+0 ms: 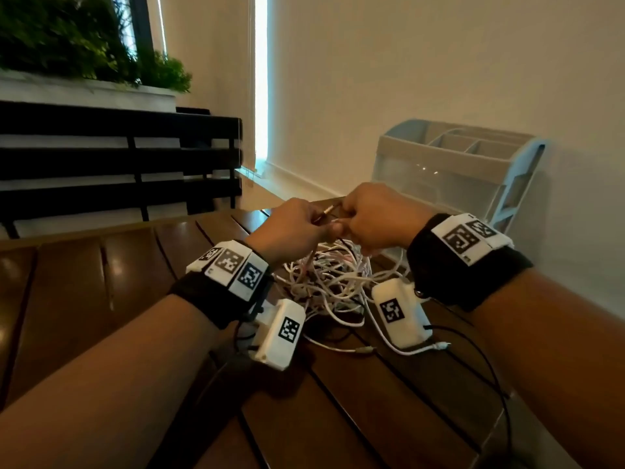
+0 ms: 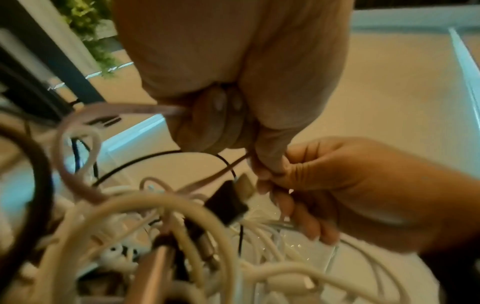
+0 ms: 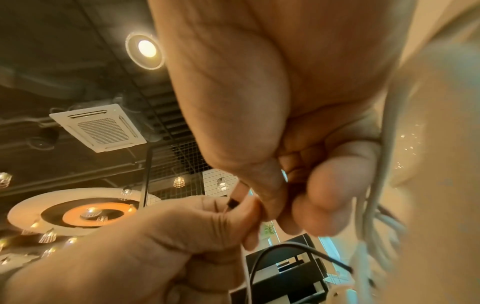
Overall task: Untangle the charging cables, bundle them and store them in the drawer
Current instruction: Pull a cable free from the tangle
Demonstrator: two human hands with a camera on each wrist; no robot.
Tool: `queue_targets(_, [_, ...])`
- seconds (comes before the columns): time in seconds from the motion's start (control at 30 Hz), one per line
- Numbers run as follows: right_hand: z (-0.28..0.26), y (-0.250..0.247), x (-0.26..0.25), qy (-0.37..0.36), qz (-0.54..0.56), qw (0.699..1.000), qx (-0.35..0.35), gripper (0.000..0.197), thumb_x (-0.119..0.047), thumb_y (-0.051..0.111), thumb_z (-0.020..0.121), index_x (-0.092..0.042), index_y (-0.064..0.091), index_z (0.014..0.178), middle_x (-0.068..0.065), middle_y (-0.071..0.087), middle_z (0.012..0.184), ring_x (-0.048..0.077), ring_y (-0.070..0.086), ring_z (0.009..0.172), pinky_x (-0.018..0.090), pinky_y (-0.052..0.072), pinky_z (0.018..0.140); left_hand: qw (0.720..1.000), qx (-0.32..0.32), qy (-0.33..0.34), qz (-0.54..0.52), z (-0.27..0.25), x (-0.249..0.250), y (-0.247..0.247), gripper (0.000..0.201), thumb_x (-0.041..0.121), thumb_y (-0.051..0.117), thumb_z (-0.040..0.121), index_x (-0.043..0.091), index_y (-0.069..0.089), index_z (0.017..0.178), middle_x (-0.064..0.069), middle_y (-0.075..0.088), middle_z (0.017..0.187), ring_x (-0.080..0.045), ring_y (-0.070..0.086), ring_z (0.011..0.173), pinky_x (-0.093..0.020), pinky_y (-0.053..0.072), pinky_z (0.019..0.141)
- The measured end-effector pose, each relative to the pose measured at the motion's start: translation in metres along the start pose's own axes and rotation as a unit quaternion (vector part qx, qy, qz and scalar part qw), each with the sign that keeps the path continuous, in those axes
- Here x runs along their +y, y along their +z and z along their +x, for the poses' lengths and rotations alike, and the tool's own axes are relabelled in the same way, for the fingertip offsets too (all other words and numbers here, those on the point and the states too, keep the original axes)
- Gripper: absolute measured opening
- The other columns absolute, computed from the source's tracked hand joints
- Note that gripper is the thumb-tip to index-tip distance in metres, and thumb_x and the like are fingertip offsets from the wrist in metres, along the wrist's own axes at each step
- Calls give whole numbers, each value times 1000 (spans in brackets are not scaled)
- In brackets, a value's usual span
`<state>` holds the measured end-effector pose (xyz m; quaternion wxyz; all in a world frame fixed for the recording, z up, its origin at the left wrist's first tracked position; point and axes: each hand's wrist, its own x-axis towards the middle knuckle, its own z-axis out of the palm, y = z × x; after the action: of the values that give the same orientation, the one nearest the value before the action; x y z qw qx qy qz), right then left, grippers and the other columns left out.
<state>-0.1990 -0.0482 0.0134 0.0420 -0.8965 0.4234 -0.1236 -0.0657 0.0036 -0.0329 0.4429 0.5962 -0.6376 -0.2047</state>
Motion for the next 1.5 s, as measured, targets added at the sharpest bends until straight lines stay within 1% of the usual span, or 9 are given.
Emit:
queue_targets(0.13, [0, 11, 22, 59, 54, 993, -89, 15, -22, 58, 94, -13, 61, 82, 6, 65, 70, 16, 64, 49, 25, 53, 47, 995, 89, -34, -18, 12, -2, -17, 26, 26, 67, 89, 18, 62, 64, 12, 46, 42, 1, 37, 31, -17, 30, 40])
queue_targets(0.2, [3, 9, 37, 77, 31, 993, -81, 17, -24, 58, 94, -10, 62, 86, 9, 66, 76, 23, 67, 62, 33, 56, 59, 992, 108, -60, -38, 17, -4, -24, 31, 28, 69, 87, 17, 58, 61, 14, 43, 36, 0, 36, 31, -17, 29, 38])
queue_targets(0.37, [5, -9, 47, 16, 6, 975, 222, 17, -29, 63, 89, -16, 66, 79, -3, 58, 70, 18, 56, 72, 32, 48, 69, 990, 131, -13, 49, 14, 8, -34, 25, 29, 64, 90, 12, 68, 72, 0, 57, 64, -12, 49, 60, -25, 36, 55])
queue_targets(0.57, [-9, -19, 28, -14, -149, 986, 72, 30, -40, 62, 90, -12, 71, 86, 0, 62, 75, 16, 51, 70, 24, 32, 56, 976, 147, 69, 147, -3, 32, -34, 20, 35, 70, 84, 23, 67, 100, 14, 45, 64, -2, 43, 59, -17, 29, 52])
queue_targets(0.77, [-14, -15, 1, -94, -116, 984, 96, 15, -28, 63, 88, -17, 73, 92, 3, 64, 77, 19, 58, 70, 25, 40, 54, 985, 55, 78, 144, -15, 30, 2, 26, 26, 63, 92, 36, 63, 67, 11, 53, 56, -9, 51, 56, -22, 31, 50])
queue_targets(1.0, [-14, 3, 24, -60, -149, 987, -12, 6, -21, 62, 85, -17, 66, 87, 0, 57, 78, 22, 58, 79, 26, 34, 55, 984, 100, 32, 145, -5, 12, -5, 40, 32, 61, 92, 9, 56, 59, -6, 49, 57, -19, 45, 58, -29, 29, 51])
queue_targets(1.2, [-1, 6, 38, -35, -176, 956, 234, 12, -6, 55, 78, -13, 62, 85, 11, 63, 81, 36, 60, 79, 43, 51, 68, 986, 144, 7, 79, -4, 17, -19, 42, 29, 60, 93, 23, 50, 53, 4, 45, 55, -11, 41, 53, -25, 27, 49])
queue_targets(1.37, [-19, 16, 34, -29, -82, 996, -26, 12, -28, 65, 87, -21, 73, 93, -7, 65, 83, 11, 59, 79, 28, 45, 69, 990, 105, -39, 82, -3, 5, -20, 39, 30, 64, 89, 21, 54, 52, -1, 51, 62, -18, 49, 63, -27, 35, 56])
queue_targets(1.5, [-19, 12, 42, -24, 53, 991, -120, 9, -23, 66, 88, -27, 71, 95, -12, 68, 89, 8, 63, 87, 26, 48, 80, 985, 141, -43, 92, -4, 12, -28, 34, 28, 66, 84, 19, 54, 54, 0, 52, 59, -16, 49, 59, -25, 33, 52])
